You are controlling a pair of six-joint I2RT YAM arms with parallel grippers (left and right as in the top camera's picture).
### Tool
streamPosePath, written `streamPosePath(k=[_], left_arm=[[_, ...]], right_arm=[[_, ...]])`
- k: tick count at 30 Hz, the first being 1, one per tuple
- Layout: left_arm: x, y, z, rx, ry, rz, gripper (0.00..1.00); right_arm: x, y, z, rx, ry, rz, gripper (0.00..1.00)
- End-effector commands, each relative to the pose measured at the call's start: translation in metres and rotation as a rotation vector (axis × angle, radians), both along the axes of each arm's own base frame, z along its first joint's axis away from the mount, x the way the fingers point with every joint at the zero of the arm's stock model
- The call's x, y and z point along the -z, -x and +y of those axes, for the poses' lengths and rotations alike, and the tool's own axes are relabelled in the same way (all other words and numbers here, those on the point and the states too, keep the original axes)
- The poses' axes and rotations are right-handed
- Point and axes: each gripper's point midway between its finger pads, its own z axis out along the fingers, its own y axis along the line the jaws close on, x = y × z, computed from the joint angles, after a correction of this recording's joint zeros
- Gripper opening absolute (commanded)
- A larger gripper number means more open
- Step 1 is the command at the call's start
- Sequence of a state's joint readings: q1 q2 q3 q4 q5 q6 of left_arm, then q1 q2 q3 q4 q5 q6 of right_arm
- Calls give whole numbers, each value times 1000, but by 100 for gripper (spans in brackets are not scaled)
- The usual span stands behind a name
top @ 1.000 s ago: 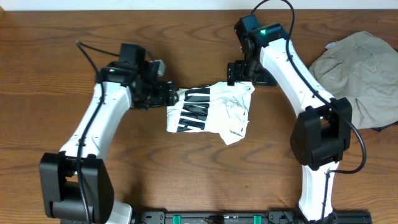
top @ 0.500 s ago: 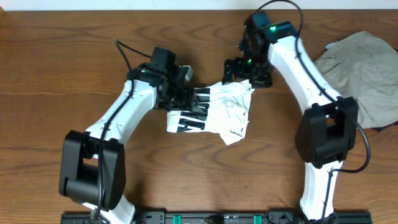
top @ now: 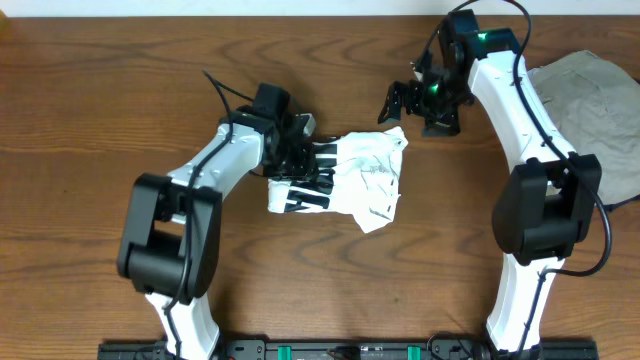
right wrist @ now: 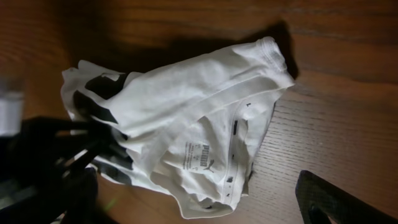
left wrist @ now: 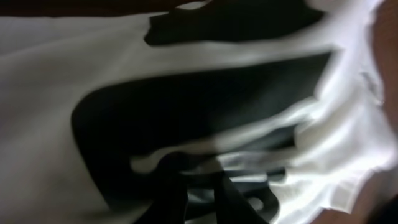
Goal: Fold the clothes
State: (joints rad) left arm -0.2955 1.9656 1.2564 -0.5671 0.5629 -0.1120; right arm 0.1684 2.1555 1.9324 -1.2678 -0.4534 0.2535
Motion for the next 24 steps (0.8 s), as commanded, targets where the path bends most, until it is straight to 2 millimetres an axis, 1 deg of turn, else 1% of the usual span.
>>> streamPosePath(k=[1,3,5,7,10,13,15,16,18,24], left_arm=[[12,-9,4,-14,-17,-1,19],[18,-16,14,-34,-60,-19,19],[22,-25,29,-63,-125,-48,19],[26,-33,46,-96,-203,-76,20],[31,-44,83,-176,-339,-102,22],[32,-51,112,-250,-391,-104,23],[32,-53,128,-292,-394,-92,24],[32,-53,135,-320,-395,-81,28],[30,-53,153,-408,-392,-48,29],[23,-53,209,-818,-344,71,28]], right_arm=[[-5,1,9,-45,-18,-21,99],[-5,2,11,-51,-12,-21,99],[-3,3,11,-56,9,-18,99],[-1,6,12,-65,28,-14,99],[4,12,17,-83,38,0,99],[10,20,24,-103,42,22,99],[14,24,28,-115,45,30,99],[16,26,30,-120,49,32,99],[20,28,32,-125,49,34,99],[35,37,37,-145,54,57,99]])
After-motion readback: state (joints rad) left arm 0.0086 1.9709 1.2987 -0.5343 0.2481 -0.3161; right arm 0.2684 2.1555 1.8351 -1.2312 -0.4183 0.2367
